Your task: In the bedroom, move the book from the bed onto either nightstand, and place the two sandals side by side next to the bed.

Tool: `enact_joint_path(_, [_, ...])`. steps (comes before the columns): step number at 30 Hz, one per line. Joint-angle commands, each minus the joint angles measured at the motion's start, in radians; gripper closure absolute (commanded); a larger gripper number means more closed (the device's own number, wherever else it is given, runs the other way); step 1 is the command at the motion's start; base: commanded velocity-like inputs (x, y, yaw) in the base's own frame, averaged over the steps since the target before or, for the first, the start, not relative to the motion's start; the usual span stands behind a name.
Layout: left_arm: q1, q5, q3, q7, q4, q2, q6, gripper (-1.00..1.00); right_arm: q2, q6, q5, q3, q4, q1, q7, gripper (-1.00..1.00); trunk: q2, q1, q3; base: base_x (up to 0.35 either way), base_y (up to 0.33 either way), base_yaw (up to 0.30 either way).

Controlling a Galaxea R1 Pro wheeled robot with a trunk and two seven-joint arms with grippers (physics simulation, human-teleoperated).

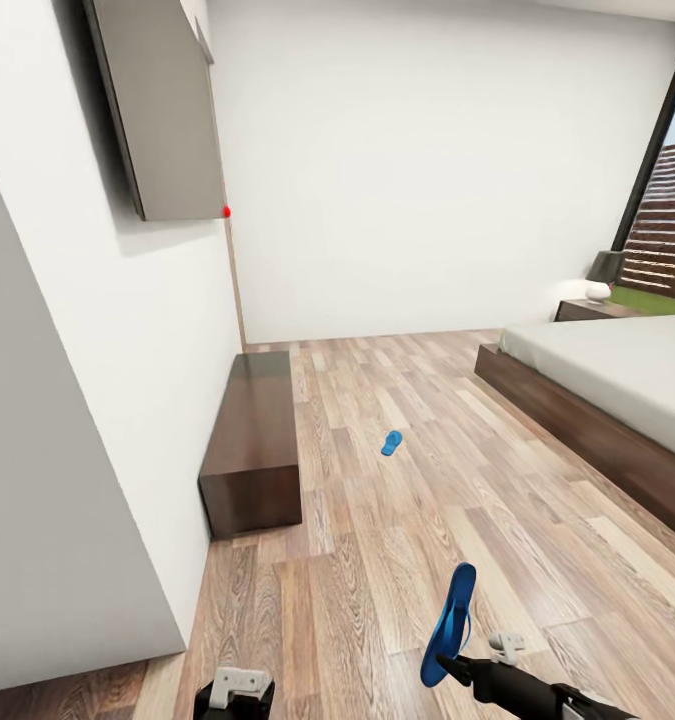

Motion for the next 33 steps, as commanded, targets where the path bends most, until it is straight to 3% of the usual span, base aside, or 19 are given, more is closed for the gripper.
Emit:
enact_joint_path(1, [-0.001, 0.006, 0.000, -0.003, 0.004, 0.000, -0.003, -1.00, 0.001, -0.007, -0.006, 0.008, 0.003, -0.001, 0.004, 1.00, 0.000, 0.000, -0.001, 0.000, 0.000, 0.000])
enact_joint_path(6, [-0.001, 0.006, 0.000, -0.003, 0.017, -0.001, -0.003, -1.00, 0.002, -0.006, -0.006, 0.008, 0.003, -0.001, 0.004, 1.00, 0.000, 0.000, 0.000, 0.000, 0.000, -0.060])
enact_joint_path(33, [-0.001, 0.006, -0.003, -0.003, 0.020, -0.004, -0.003, -1.00, 0.004, -0.007, -0.006, 0.008, 0.003, -0.001, 0.004, 1.00, 0.000, 0.000, 0.000, 0.000, 0.000, -0.220])
